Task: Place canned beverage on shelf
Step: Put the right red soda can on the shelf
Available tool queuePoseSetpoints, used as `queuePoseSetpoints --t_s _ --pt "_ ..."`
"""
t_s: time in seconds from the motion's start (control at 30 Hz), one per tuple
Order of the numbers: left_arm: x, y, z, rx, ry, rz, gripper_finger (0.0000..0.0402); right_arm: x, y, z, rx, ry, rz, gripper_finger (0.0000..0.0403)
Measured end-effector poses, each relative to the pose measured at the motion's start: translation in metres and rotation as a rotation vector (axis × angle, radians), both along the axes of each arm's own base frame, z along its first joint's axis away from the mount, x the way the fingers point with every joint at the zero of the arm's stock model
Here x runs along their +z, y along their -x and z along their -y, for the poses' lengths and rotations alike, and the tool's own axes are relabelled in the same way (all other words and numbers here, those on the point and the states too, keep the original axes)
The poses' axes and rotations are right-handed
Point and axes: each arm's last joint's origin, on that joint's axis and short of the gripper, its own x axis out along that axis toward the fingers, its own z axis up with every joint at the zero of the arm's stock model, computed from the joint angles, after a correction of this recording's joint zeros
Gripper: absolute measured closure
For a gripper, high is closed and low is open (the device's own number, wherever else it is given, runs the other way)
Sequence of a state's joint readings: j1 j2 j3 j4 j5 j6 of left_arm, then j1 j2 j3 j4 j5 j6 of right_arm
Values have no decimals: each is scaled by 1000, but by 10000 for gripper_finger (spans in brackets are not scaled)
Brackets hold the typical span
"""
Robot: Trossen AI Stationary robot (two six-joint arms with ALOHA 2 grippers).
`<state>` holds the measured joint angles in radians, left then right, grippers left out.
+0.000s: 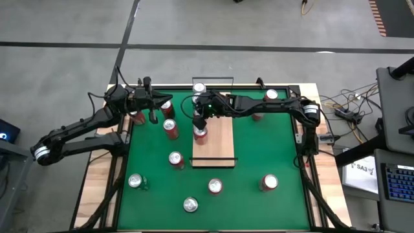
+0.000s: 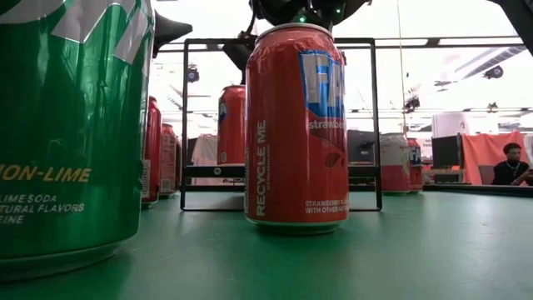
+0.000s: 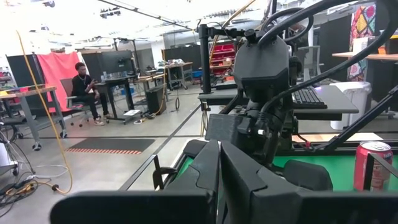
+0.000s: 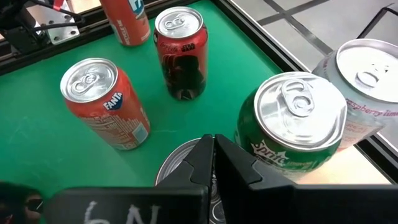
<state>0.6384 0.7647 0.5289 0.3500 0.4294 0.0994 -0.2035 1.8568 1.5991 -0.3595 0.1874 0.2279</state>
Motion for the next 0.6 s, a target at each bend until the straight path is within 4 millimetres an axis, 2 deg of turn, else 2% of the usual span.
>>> queuePoseSetpoints --t_s 0.23,0.6 --pt "0 0 0 0 0 0 402 2 0 0 1 4 16 394" --pt "0 0 0 0 2 -2 402 19 6 -4 10 11 60 394"
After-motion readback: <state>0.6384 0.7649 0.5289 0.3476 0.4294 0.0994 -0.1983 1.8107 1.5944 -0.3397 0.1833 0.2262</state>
